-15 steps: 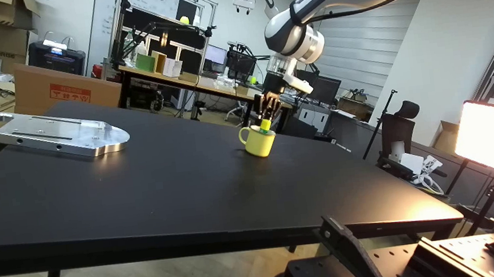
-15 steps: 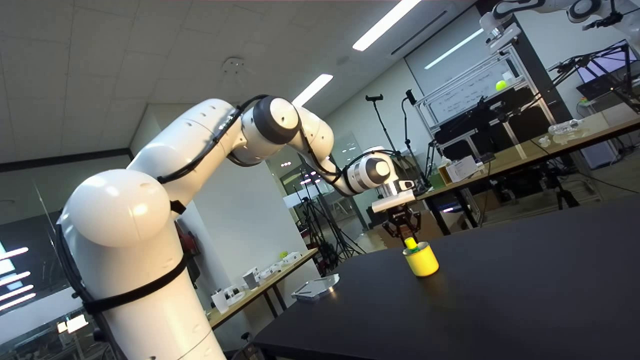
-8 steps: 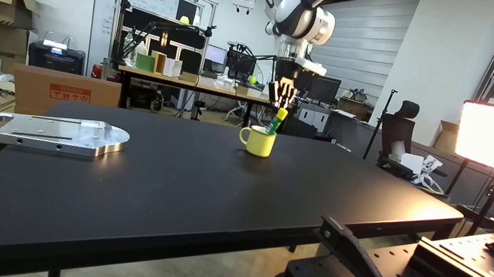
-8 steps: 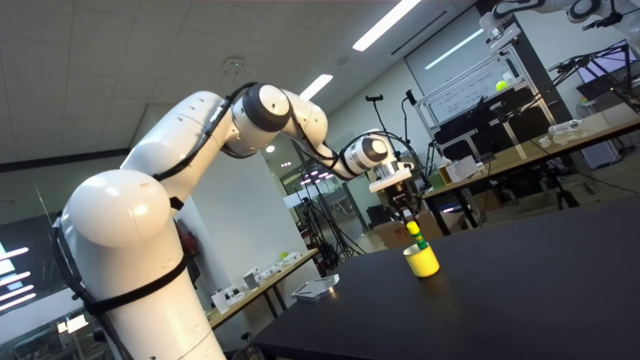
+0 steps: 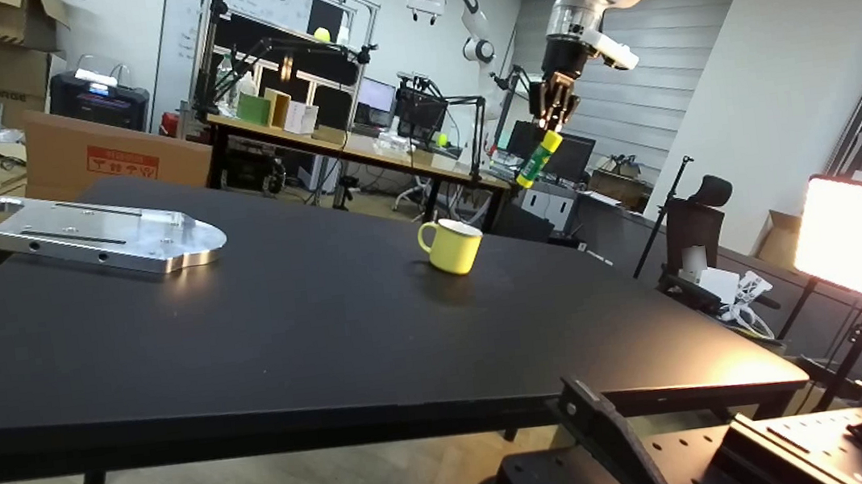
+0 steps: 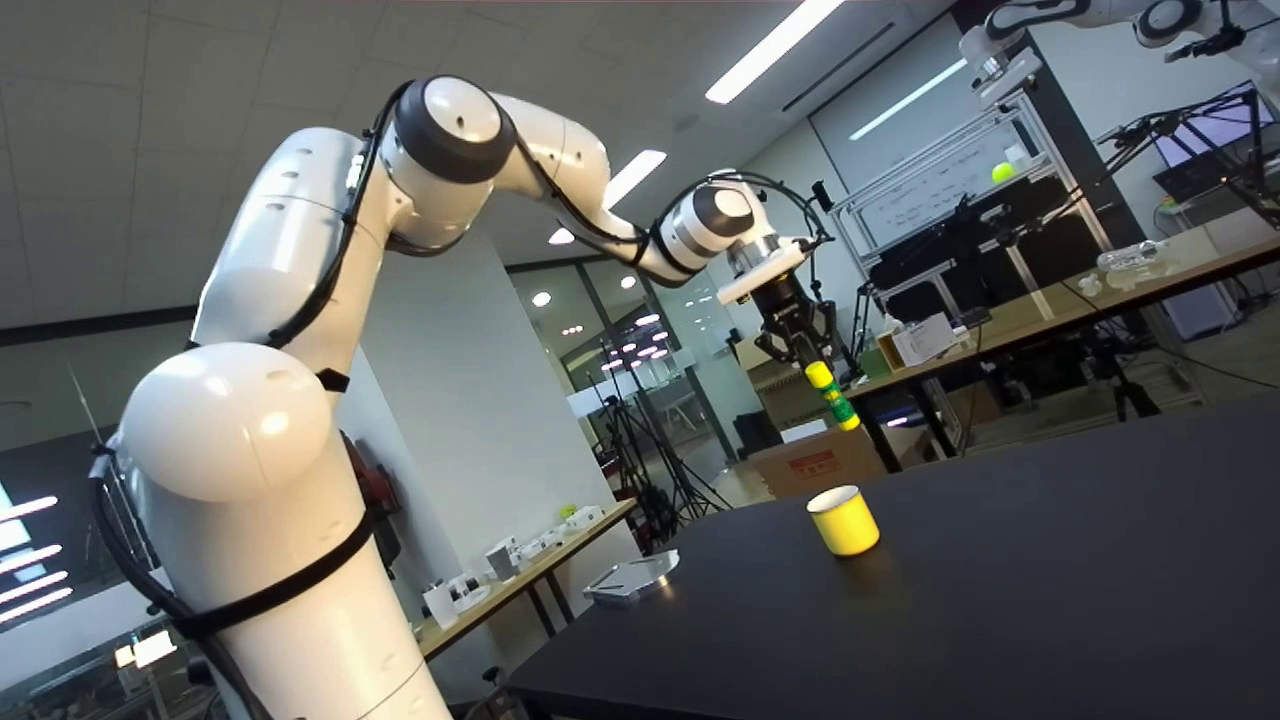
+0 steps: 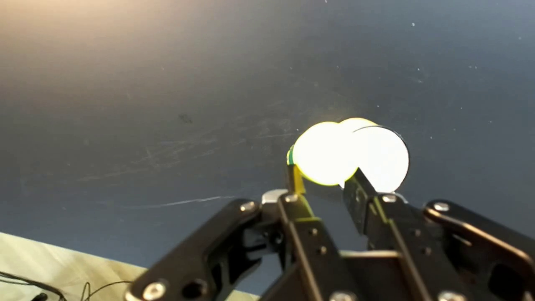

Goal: Take the stick of glue out of the mug

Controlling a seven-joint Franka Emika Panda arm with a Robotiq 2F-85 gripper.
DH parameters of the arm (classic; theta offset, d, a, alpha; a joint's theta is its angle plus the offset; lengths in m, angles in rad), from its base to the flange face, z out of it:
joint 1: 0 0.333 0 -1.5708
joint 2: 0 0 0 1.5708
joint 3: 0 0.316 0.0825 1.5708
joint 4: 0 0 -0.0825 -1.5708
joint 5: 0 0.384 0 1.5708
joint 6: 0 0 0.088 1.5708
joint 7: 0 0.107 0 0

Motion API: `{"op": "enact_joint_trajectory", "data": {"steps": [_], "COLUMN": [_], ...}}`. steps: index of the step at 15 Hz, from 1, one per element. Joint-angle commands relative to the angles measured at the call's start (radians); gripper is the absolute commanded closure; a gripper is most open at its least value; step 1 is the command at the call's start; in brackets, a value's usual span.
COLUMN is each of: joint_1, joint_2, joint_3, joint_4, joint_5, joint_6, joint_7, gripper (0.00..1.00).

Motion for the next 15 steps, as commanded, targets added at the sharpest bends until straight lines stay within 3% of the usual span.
{"op": "enact_joint_trajectory", "data": {"steps": [1,7,15], "joint_1": [-0.066,-0.179,-0.255], "joint_2": [-0.101,0.010,0.197], "joint_3": [-0.036,-0.105,-0.111], "joint_4": [-0.163,-0.221,-0.196], "joint_5": [0.008,-0.002,0.012], "joint_6": [0.013,-0.022,-0.026], "joint_7": [0.019,0.010,0.005], "gripper": [0.92,0.92,0.92]}}
